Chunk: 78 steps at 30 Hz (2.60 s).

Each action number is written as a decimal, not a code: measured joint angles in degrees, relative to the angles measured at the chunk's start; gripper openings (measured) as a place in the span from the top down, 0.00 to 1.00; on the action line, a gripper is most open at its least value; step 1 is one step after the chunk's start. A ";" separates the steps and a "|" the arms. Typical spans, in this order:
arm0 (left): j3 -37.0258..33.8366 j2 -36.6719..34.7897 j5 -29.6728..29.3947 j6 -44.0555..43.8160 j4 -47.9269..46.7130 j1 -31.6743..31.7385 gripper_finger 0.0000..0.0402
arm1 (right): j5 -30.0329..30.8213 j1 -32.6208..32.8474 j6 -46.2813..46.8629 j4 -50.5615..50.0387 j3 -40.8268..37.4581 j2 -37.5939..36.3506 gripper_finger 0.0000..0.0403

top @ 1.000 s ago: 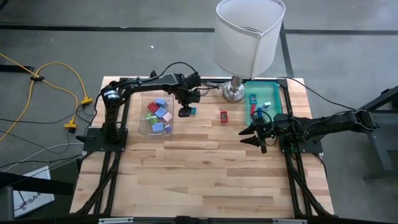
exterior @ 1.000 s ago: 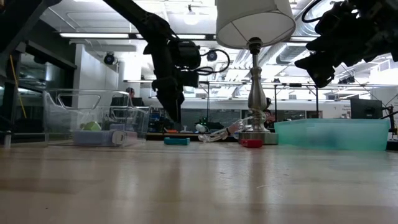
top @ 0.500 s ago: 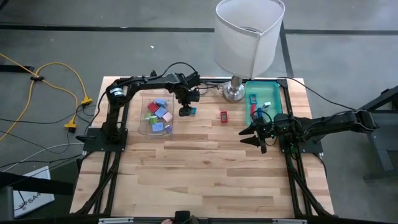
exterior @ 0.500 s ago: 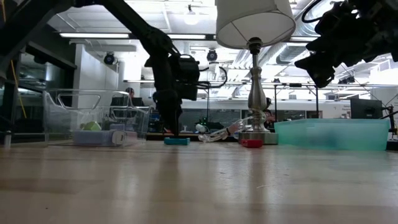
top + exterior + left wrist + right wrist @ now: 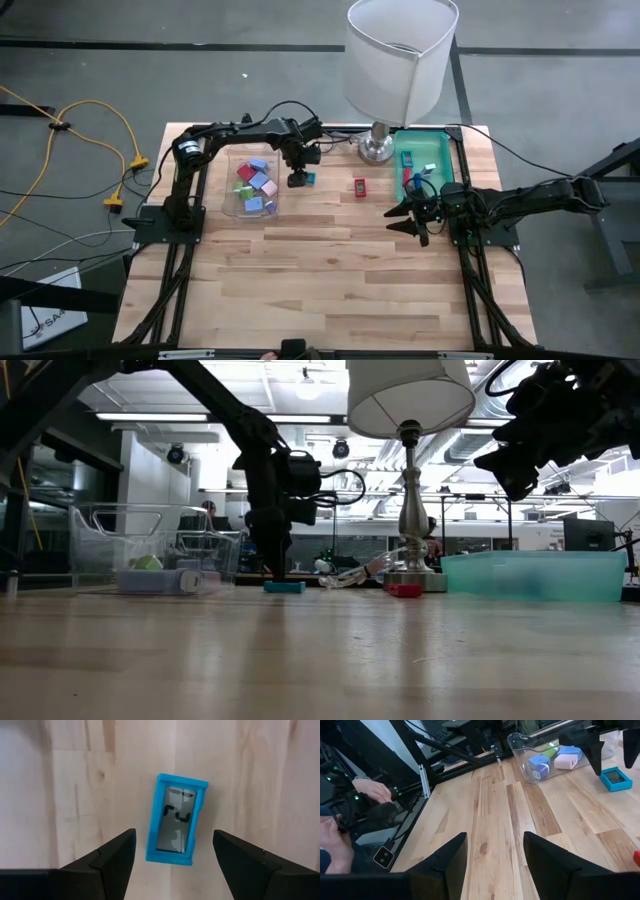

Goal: Pick & Place Office items
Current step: Put the light blue mini digital clock into the light blue bin

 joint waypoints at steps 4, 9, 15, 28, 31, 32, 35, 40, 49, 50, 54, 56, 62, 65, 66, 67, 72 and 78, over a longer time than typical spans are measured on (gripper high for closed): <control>0.00 0.00 -2.26 -0.42 -0.07 -0.59 0.36 | -0.01 0.00 0.00 0.00 0.00 0.00 0.55; 0.00 0.00 -3.53 -0.45 -0.13 -1.03 0.36 | -0.01 0.00 0.00 0.00 0.00 0.00 0.55; 0.00 0.30 -3.65 -1.88 -0.11 -1.34 0.36 | 0.00 0.00 0.00 0.00 0.00 0.00 0.55; 0.07 2.68 -3.55 -2.79 0.21 -1.44 0.36 | 0.00 0.00 0.00 0.00 0.00 0.00 0.55; 0.11 2.69 -3.33 -3.41 0.20 -1.25 0.36 | 0.00 0.00 0.00 0.00 0.00 0.00 0.55; 0.11 2.69 -3.33 -3.41 0.24 -1.25 0.37 | 0.00 0.01 0.00 -0.01 0.00 0.00 0.55; 0.11 2.73 -3.35 -3.41 0.31 -1.25 0.40 | 0.02 0.00 0.00 0.00 0.00 0.00 0.55; 0.09 2.78 -3.53 -3.41 0.50 -1.20 0.52 | 0.00 0.00 0.00 -0.01 0.00 0.00 0.55; 0.09 2.78 -3.31 -3.50 0.37 -1.18 0.62 | 0.02 0.00 0.00 -0.02 0.00 0.00 0.55; 0.09 2.80 -3.31 -3.52 0.37 -1.18 0.62 | 0.00 0.01 0.00 -0.01 0.00 0.00 0.55; 0.07 2.80 -3.31 -3.76 0.37 -1.25 0.61 | 0.00 0.00 0.00 0.00 0.00 0.00 0.55; 0.06 2.79 -3.31 -4.44 0.42 -1.25 0.61 | 0.00 0.02 0.00 -0.02 0.00 0.00 0.55; -0.20 1.55 -1.98 -4.97 1.10 -1.36 0.62 | 0.00 0.01 0.00 -0.01 0.00 0.00 0.55; -0.13 -0.09 -1.04 -5.57 2.63 -1.93 0.62 | 0.02 0.00 0.00 0.00 0.00 0.00 0.55; -0.13 -0.50 -1.06 -6.04 3.08 -2.29 0.62 | 0.00 0.01 0.00 0.00 0.00 0.00 0.55; -0.13 -0.78 -1.22 -6.12 3.64 -2.67 0.62 | 0.01 0.01 0.00 -0.02 0.00 0.00 0.55; -0.07 -2.27 -1.82 -8.30 7.71 -5.57 0.62 | 0.00 0.02 0.00 -0.02 0.00 0.00 0.55; -0.04 -2.32 -2.71 -12.09 14.19 -9.67 0.62 | 0.00 0.00 0.00 0.00 0.00 0.02 0.55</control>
